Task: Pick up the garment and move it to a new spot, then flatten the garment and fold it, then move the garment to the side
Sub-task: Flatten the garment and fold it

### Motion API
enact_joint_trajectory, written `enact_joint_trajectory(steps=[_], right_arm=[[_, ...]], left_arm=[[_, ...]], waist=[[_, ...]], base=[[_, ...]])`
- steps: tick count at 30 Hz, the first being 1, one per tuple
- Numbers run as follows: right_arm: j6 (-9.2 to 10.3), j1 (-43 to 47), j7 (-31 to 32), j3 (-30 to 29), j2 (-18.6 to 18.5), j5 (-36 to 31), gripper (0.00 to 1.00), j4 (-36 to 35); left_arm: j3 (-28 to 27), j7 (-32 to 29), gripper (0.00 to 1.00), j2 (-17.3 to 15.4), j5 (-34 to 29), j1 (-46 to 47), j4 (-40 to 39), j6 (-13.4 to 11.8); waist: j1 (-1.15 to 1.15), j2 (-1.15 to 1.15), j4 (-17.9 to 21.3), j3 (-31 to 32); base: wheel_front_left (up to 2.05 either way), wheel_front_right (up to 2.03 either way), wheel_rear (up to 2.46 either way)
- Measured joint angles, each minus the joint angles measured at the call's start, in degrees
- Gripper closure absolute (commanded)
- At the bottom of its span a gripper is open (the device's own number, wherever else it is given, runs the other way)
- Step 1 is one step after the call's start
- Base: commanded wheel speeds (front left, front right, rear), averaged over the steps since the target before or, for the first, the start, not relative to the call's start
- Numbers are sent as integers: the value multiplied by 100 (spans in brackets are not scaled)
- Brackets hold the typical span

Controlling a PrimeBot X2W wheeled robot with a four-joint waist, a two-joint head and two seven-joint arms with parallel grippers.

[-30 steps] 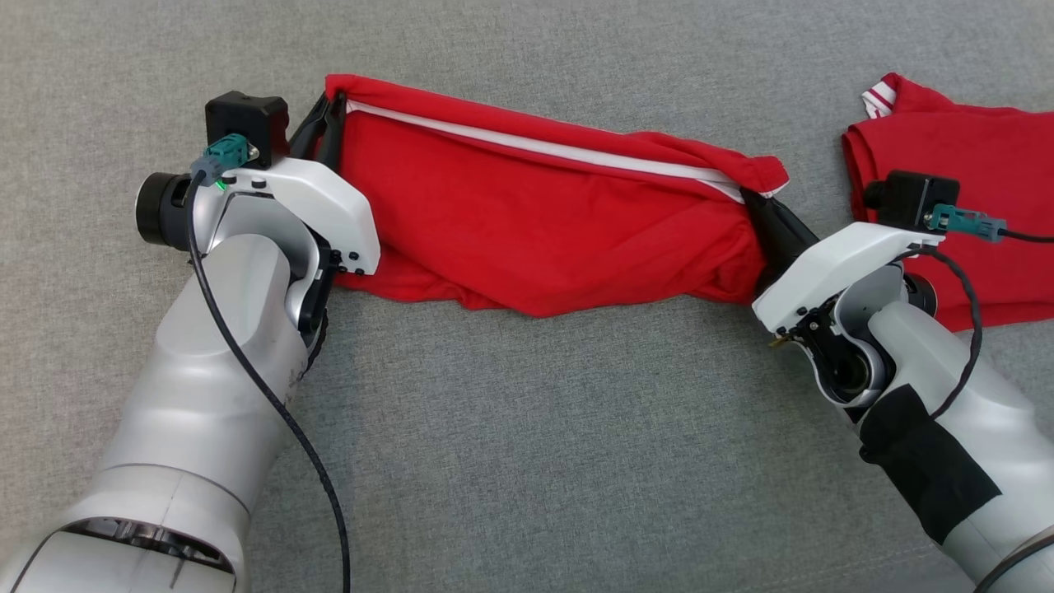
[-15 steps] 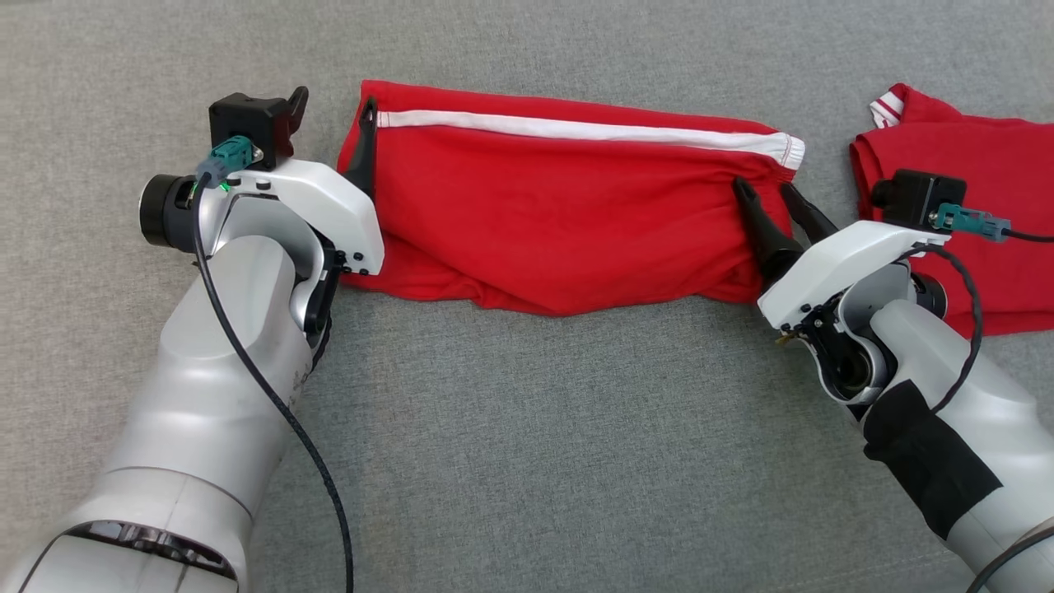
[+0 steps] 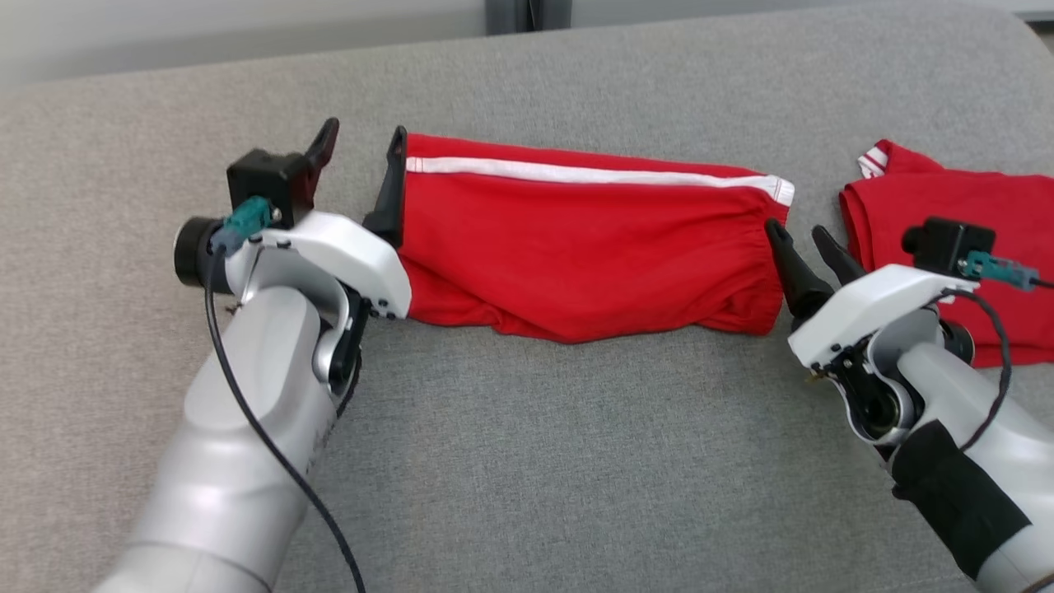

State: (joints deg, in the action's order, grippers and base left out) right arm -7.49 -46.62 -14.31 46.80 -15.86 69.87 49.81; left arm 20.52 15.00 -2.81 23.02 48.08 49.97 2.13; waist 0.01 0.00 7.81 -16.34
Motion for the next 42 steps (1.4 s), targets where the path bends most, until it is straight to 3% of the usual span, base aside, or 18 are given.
enact_joint_trajectory(steps=[12,22,34,42], right_arm=[[0,1242,-52,-347,-144,442,0,-485],[0,1992,31,-525,89,1067,0,-671],[0,2276,244,-790,372,1735,0,-625],[0,1911,215,-977,437,1812,0,-198]], left_arm=[[-375,0,0,-1,-393,-2120,-1879,-66],[-454,0,0,3,-347,-3498,-2618,-93],[-359,0,0,1,-422,-3857,-2983,-116],[-233,0,0,0,-396,-3701,-3129,-109]], waist=[[0,0,-217,785],[0,0,-432,1253],[0,0,-683,1397],[0,0,-786,1153]], base=[[0,0,0],[0,0,0],[0,0,0],[0,0,0]])
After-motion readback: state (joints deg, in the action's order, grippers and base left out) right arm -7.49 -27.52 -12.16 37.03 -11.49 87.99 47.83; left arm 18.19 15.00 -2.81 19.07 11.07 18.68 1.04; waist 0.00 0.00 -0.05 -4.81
